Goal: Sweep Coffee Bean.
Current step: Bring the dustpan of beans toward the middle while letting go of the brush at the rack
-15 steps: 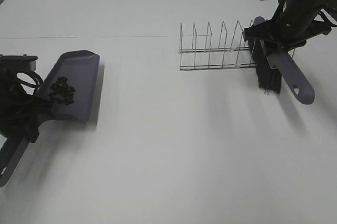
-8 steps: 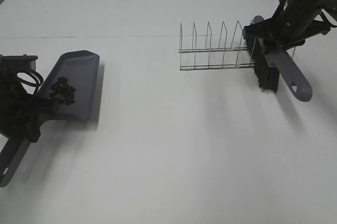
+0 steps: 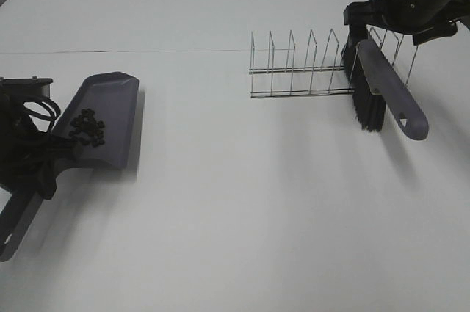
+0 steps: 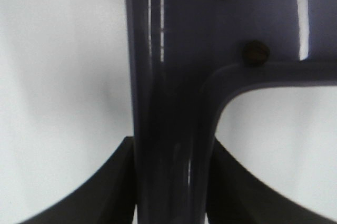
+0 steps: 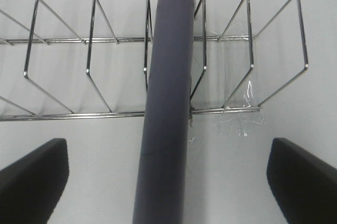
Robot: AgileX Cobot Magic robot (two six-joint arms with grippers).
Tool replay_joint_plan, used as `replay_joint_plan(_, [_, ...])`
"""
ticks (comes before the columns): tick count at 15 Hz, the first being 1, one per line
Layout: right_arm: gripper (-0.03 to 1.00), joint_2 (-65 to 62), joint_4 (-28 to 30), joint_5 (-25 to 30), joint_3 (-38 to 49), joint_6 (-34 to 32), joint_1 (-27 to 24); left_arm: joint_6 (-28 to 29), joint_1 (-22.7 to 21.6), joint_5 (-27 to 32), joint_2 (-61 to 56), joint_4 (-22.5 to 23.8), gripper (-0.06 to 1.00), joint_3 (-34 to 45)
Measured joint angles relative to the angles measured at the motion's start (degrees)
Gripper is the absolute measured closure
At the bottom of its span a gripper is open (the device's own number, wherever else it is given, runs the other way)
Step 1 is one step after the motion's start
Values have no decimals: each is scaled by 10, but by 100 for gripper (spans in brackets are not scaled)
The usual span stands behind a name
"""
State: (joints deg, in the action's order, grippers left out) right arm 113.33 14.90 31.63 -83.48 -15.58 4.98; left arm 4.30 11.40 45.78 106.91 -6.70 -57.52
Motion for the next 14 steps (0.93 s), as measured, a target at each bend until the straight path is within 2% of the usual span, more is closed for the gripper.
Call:
replay_joint_plan(3, [1, -34, 0, 37, 0, 2, 0, 0, 0, 0, 0, -3, 62, 0])
replay_joint_plan(6, [2, -76, -11, 77, 0, 32, 0, 0, 0, 0, 0, -14, 62, 0])
replay_joint_plan(8, [2, -111, -60, 117, 0, 73, 0, 0, 0, 0, 0, -17, 62, 0])
replay_joint_plan(9, [3, -144, -116, 146, 6, 123, 0, 0, 0, -7, 0, -30, 62, 0])
replay_joint_plan(11, [4, -190, -156, 143, 50, 163, 0, 0, 0, -20, 0, -43, 62, 0])
replay_joint_plan(14, [3, -262, -164, 111, 151, 179, 0, -9, 0, -22, 0, -54, 62, -15])
